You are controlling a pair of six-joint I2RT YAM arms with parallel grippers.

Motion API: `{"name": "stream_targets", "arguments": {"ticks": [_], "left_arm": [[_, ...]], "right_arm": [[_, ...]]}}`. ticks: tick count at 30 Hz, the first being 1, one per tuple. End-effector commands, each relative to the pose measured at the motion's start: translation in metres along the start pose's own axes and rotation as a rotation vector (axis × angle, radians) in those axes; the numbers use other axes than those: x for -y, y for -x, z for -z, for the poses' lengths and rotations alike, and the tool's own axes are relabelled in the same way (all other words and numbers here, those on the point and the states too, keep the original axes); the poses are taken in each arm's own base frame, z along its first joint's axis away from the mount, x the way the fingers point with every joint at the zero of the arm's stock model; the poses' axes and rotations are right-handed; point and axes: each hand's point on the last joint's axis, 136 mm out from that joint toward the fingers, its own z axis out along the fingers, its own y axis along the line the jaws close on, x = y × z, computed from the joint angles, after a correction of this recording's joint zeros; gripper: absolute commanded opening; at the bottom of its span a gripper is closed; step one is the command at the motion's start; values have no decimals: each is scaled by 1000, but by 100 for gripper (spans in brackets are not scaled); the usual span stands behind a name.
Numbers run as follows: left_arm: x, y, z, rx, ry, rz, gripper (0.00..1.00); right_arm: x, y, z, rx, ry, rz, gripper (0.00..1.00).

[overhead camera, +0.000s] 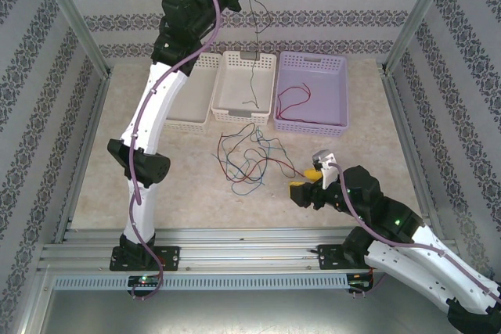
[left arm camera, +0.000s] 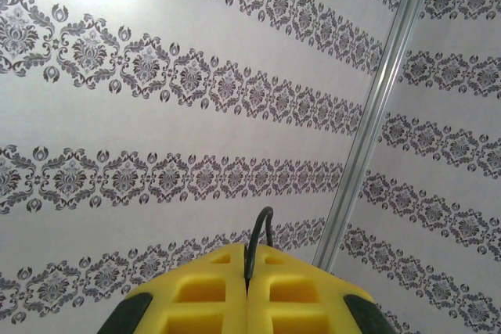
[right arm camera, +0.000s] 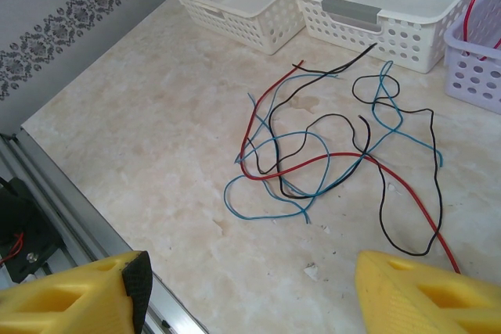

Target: Untangle the cables

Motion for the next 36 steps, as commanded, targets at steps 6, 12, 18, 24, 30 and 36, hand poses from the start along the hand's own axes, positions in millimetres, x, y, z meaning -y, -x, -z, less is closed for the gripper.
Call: {"name": "stream_targets", "arguments": {"ticks": [6,12,18,24,30,36], "left_arm": [[-42,-70,-22,-95,75,-19,0],[-66,-126,-32,-164,116,5,0],[-84,-195,-28,-281,135,61,0],[-106,-269,0,-375,209,127,0],[-124,-325,30,-475,294,180,0],[-136,-366,57,-570,369,199,9]], "right_arm": [[-8,-4,-1,-5,45,19,70],[-10,-5,-2,-10,57,21,70],[-11,-6,-3,-16,65,24,71],[-11,-6,-3,-18,61,23,72],[-12,-7,-4,-24,63,25,73],[-11,-8,-5,-32,57,27,74]]}}
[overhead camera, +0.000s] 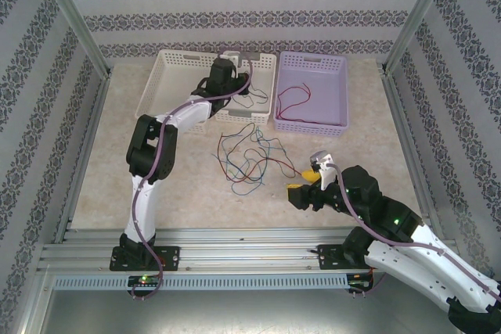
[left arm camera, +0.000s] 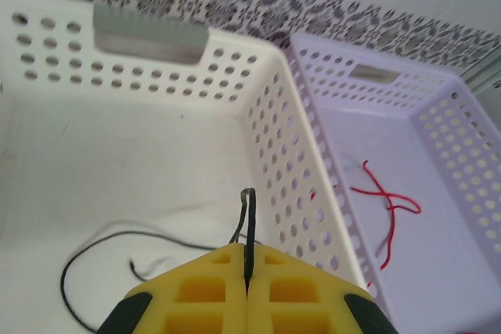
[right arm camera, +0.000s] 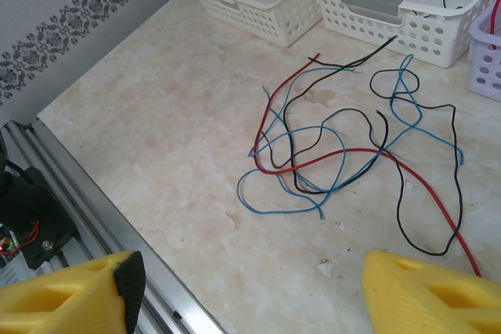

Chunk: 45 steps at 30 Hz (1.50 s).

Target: Untangle the cables

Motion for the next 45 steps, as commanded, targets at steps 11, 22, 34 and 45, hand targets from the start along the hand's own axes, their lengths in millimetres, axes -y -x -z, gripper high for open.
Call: {"name": "stream_targets", "arguments": {"ticks": [11,22,34,45], "left_arm": [[13,16,23,-68,7,-24,64],[49,56,118,-97,-30,-121,82],[15,15,250,25,108,-87,100],[-18,9,271,108,270,-114,100]], "right_arm": [[1,-8,-4,-30,-21,26,74],[10,-11,-23,-111,-92,-22,75],[7,-24,-130,-342,-118,-126,74],[8,-35,-217,-428,-177,-299,72]]}}
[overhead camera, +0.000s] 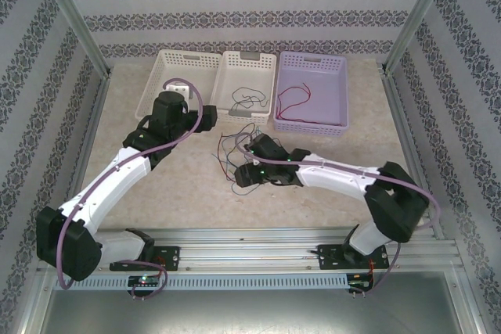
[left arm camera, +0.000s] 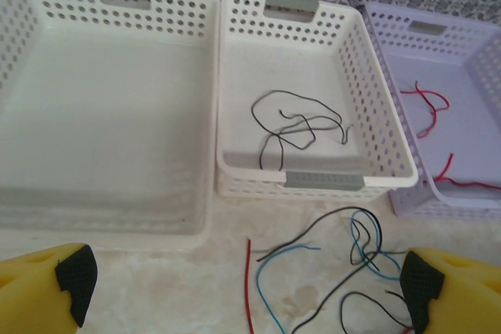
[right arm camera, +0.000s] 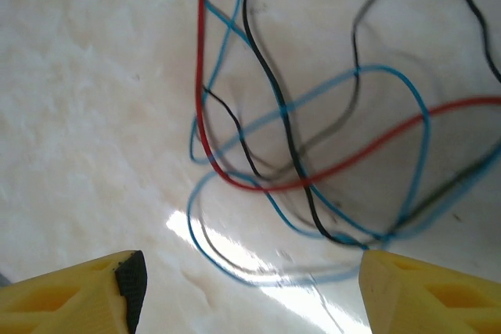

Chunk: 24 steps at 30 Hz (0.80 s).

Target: Untangle the cables

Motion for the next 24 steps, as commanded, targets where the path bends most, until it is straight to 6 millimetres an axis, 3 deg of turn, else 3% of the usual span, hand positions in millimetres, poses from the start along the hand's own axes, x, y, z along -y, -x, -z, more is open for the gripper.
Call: {"name": "stream_targets", "arguments": {"ticks": [1,5,11,24], "left_arm": [[-1,26,11,102,28,-3,100],[-8,32,20,136,67,-29,100],[-10,40,31,175,73,-30,100],[-8,35,25,157,67,-38,100]], "right_arm": [[-15,24,-11,52,19,-88,72],[-8,28,-30,23,-50,-155,71],[6,29,-39,10,-136,-194,68],[26,25,-60,-49,-194,-225,53]]}}
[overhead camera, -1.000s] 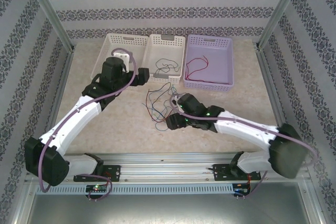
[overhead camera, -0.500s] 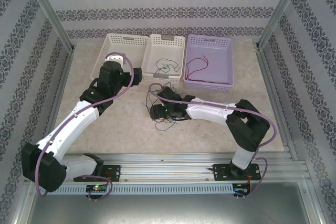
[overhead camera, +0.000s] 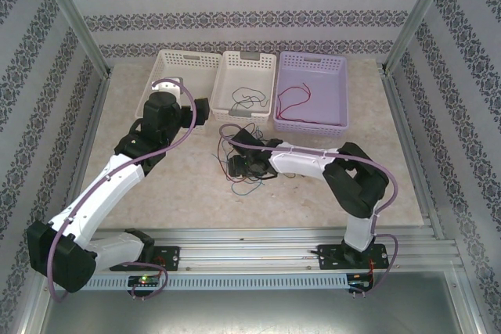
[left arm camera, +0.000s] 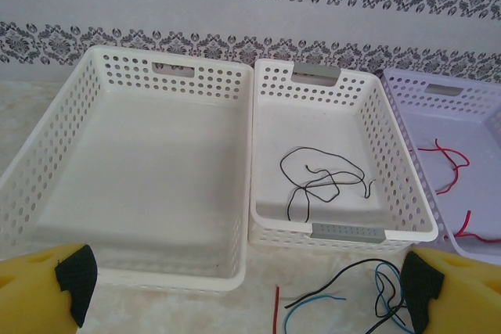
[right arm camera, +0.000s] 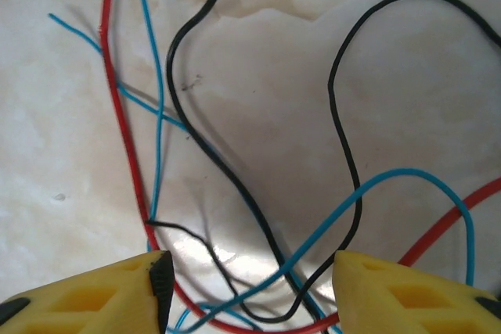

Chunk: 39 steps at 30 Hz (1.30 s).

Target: Untangle the cables

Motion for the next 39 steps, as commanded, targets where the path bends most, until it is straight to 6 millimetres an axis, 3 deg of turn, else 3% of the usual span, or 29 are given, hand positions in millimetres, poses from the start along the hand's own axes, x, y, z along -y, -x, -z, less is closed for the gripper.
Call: {"name": "stream_targets", "arguments": {"ticks": [1,4,7,13,22,26,29,34,39], "left_arm": [[4,1,-2,13,-5,-20,100],[4,0,-3,10,-3,-24,100],[4,-2,-5,4,-6,-24,100],[8,-5,-7,-10,-25,-18,100],[24,-14,-14,-62,-95,-3,100],[35,-20,-17,-99,-141,11,100],[43,-23,-18,-120,-184,24,100],[75,-26,-12,-137,-362,54,100],[118,-22,6,-143,-637,129,87]], "right_arm": [[6,5,-4,-15,-26,-24,51],[8,6,-6,-20,-33,-24,43],[13,5,-2,-16,-51,-16,26],[14,10,33,51,-74,45,3],[4,9,98,192,-91,187,0],[-8,14,134,284,2,194,0],[-29,19,166,347,140,218,0],[-66,22,216,430,376,290,0],[-61,22,236,480,383,328,0]]}}
